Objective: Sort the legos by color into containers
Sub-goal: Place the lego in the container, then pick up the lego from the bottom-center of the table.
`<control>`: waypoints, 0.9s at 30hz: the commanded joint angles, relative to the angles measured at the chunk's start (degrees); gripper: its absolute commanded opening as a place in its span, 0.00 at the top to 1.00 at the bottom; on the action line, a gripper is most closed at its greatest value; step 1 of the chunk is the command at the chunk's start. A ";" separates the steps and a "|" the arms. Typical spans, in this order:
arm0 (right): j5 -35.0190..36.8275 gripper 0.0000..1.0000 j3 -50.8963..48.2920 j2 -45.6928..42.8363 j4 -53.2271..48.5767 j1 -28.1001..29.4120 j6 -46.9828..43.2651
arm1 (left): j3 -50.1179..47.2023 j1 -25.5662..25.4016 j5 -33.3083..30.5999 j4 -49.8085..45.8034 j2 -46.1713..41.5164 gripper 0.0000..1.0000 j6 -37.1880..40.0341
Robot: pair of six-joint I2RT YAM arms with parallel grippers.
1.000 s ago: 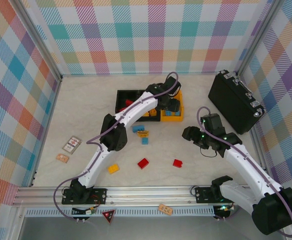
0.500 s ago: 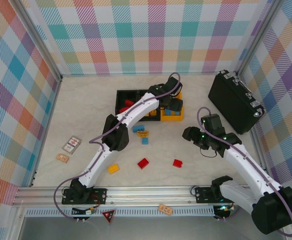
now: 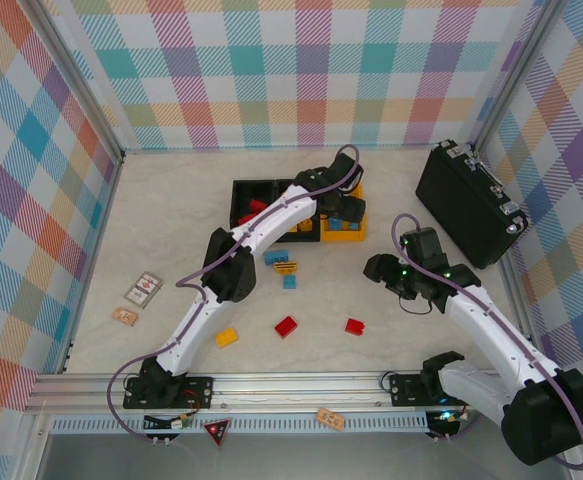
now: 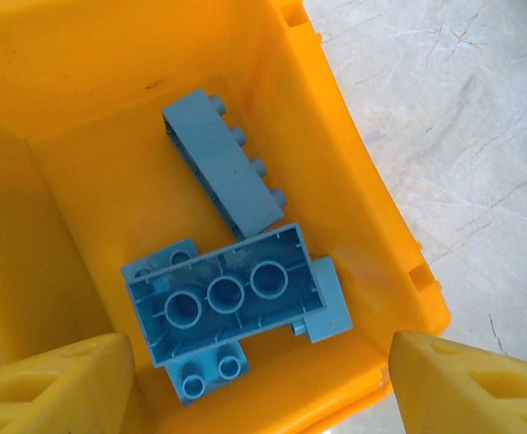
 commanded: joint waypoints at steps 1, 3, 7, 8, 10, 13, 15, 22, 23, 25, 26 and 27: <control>0.39 0.36 1.21 -0.51 -0.99 -0.27 -0.99 | -2.67 -0.46 1.04 1.82 -7.08 0.26 0.08; 0.59 0.36 1.40 -0.66 -1.63 -0.26 -1.43 | -4.26 -0.63 1.55 2.02 -8.82 0.26 -0.03; 0.59 0.36 1.93 -0.57 -3.37 -0.26 -2.28 | -8.35 -0.62 2.82 2.19 -12.39 0.26 -0.70; 0.45 0.36 2.17 -0.46 -3.91 -0.22 -2.51 | -9.96 -0.62 3.20 2.57 -13.46 0.27 -0.86; 0.33 0.37 2.44 -0.26 -4.89 -0.17 -2.85 | -13.74 -0.70 3.75 3.71 -16.25 0.27 -1.23; -0.11 0.37 2.48 0.33 -5.85 0.25 -2.91 | -21.21 -0.61 4.65 6.88 -21.36 0.27 -1.69; -0.12 0.37 2.90 1.20 -6.82 1.08 -2.78 | -26.91 -0.61 4.97 9.12 -25.11 0.28 -2.23; 2.29 0.37 3.73 4.63 -10.02 6.67 1.07 | -47.94 1.44 12.34 16.35 -37.93 0.28 -5.84; 2.88 0.36 3.75 5.26 -10.37 7.70 1.96 | -51.02 1.92 13.28 16.76 -39.84 0.28 -6.47; 4.02 0.35 3.70 6.38 -11.14 9.78 3.54 | -56.53 2.47 14.91 17.66 -43.07 0.29 -6.95; 4.63 0.34 3.61 6.95 -11.28 10.87 4.44 | -59.10 2.63 15.56 17.84 -44.62 0.28 -6.88; 5.12 0.34 3.52 7.57 -11.46 11.88 5.32 | -61.44 2.68 15.91 17.81 -45.97 0.29 -6.64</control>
